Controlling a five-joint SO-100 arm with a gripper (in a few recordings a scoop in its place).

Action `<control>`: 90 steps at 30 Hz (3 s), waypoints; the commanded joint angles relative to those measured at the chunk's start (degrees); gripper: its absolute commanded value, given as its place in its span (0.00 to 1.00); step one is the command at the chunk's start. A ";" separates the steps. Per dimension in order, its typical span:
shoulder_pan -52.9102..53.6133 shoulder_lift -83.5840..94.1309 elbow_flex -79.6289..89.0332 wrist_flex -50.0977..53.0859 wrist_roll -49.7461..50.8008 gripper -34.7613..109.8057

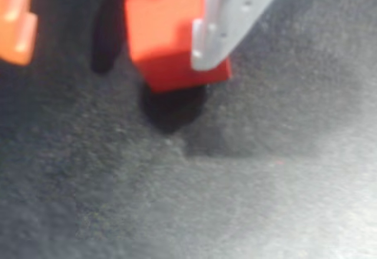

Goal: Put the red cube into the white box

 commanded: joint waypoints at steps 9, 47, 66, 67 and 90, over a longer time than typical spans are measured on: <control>1.85 0.88 4.66 -3.60 0.00 0.39; 0.97 11.16 17.67 -8.00 30.76 0.40; 3.25 11.60 18.98 -8.09 70.31 0.37; 3.25 11.07 18.98 -8.61 70.66 0.37; 4.22 1.05 25.75 -27.51 75.23 0.24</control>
